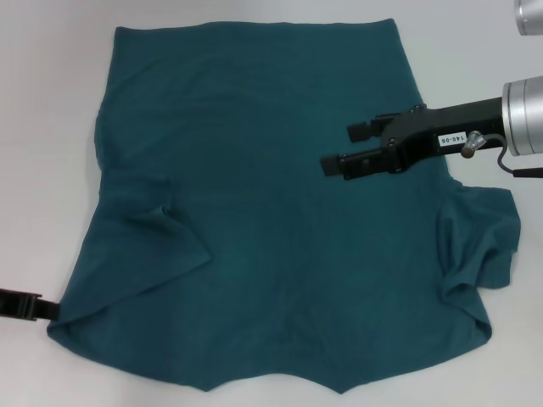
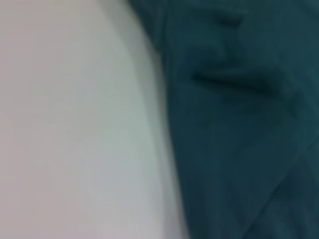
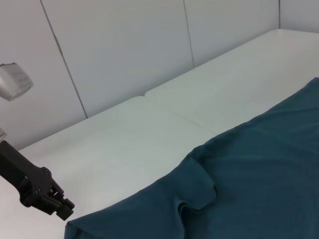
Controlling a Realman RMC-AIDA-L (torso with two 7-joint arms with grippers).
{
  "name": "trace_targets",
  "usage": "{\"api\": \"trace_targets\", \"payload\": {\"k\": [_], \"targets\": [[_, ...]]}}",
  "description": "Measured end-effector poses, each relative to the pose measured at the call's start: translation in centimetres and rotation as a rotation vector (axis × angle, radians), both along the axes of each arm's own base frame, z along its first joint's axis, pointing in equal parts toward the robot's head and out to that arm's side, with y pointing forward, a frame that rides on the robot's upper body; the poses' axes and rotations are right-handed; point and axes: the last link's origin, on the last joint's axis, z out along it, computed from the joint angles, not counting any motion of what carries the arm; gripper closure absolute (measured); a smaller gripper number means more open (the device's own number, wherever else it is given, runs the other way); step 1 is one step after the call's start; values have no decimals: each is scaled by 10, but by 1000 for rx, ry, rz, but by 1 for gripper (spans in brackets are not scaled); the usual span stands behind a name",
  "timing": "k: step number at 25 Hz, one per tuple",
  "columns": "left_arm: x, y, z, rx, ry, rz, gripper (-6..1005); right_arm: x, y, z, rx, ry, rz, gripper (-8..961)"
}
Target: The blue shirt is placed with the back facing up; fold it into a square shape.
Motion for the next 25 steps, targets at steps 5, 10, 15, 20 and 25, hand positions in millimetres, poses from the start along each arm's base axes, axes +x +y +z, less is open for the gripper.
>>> {"api": "trace_targets", "payload": {"k": [5, 10, 15, 20, 25], "targets": [[3, 4, -7, -12, -21, 5, 813, 1, 0, 0, 0, -1, -3, 41], [-1, 5, -9, -14, -18, 32, 740, 1, 0, -2, 0, -6, -2, 42], [-5, 5, -8, -15, -2, 53, 484, 1, 0, -3, 1, -13, 1, 42], [-9, 4, -11, -19, 11, 68, 260, 0, 1, -5, -1, -16, 4, 42], [-10, 3, -18, -46, 16, 73, 209, -1, 1, -6, -3, -17, 5, 42]]}}
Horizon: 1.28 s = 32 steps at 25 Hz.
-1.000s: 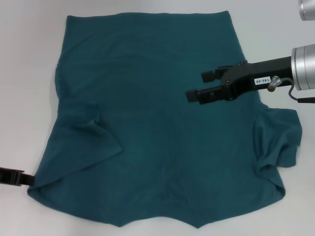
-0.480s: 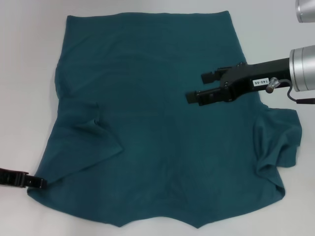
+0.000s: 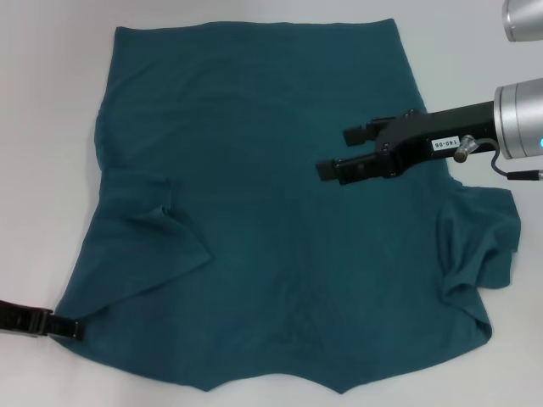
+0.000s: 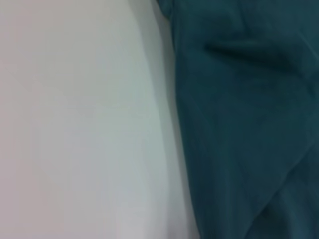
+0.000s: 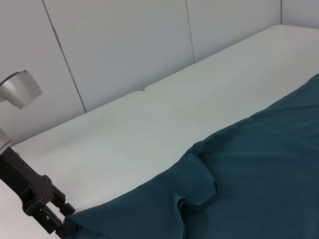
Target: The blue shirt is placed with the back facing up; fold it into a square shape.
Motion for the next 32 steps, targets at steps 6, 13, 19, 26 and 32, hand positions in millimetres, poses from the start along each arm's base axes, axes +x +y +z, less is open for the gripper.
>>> {"api": "trace_targets", "payload": {"k": [6, 13, 19, 26, 32], "targets": [[3, 1, -2, -4, -5, -15, 220, 0, 0, 0, -1, 2, -3, 42], [4, 5, -3, 37, -8, -47, 232, 2, -1, 0, -3, 3, -10, 42], [5, 5, -4, 24, -1, -49, 459, 3, -1, -1, -3, 3, -12, 42], [5, 4, -6, 14, -1, -49, 843, 0, 0, -1, -3, 1, -4, 42], [3, 2, -4, 2, 3, -48, 1000, -1, 1, 0, 0, 3, -3, 41]]}}
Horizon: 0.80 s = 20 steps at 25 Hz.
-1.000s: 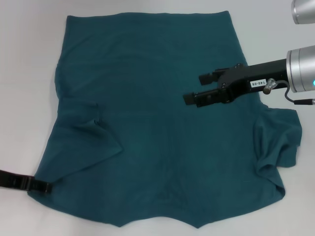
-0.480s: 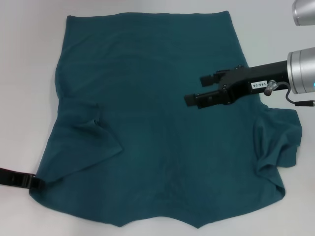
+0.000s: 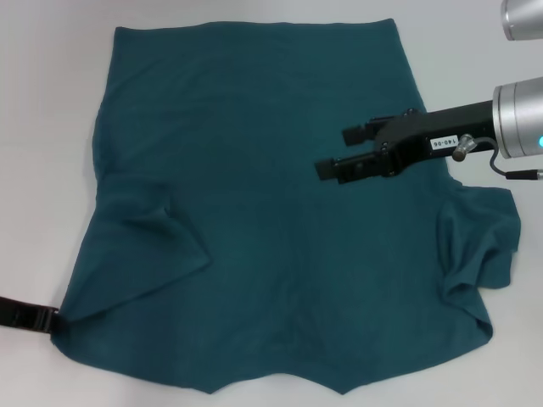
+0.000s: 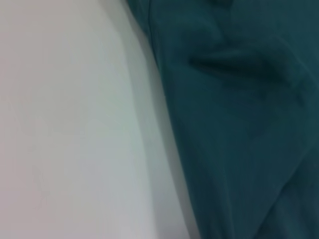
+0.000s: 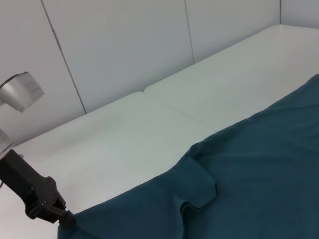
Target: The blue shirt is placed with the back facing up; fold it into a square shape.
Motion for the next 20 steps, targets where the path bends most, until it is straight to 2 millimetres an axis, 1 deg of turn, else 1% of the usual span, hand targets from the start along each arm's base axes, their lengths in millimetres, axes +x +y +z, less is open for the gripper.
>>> {"api": "trace_targets", "payload": {"k": [9, 20], "targets": [[-10, -6, 10, -37, 47, 8, 985, 0, 1, 0, 4, 3, 0, 41], [-8, -8, 13, -42, 42, 9, 935, 0, 0, -1, 0, 5, -2, 41]]}}
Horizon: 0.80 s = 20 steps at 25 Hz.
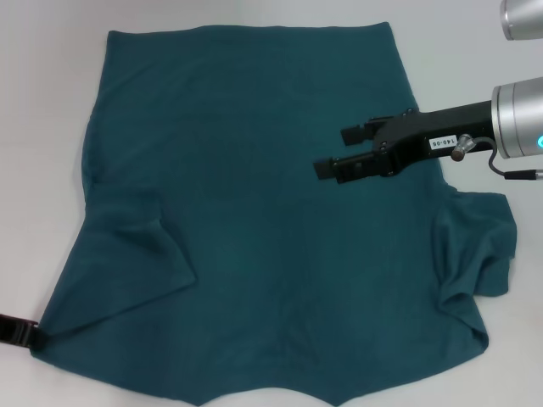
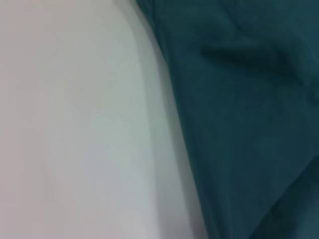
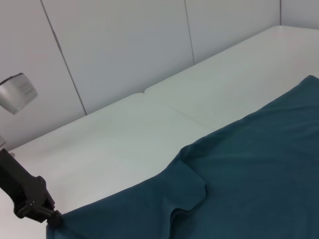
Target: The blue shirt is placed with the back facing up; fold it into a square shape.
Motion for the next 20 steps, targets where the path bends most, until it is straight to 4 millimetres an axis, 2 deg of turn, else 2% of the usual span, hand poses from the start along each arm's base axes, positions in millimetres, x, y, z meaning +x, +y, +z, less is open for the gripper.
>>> {"api": "trace_targets", "payload": {"k": [10, 20], "targets": [[12, -6, 6, 37, -36, 13, 890, 1, -1, 0, -1, 0, -4, 41], [12, -11, 14, 59, -36, 16, 695, 6, -2, 1, 4, 7, -34, 42]]}}
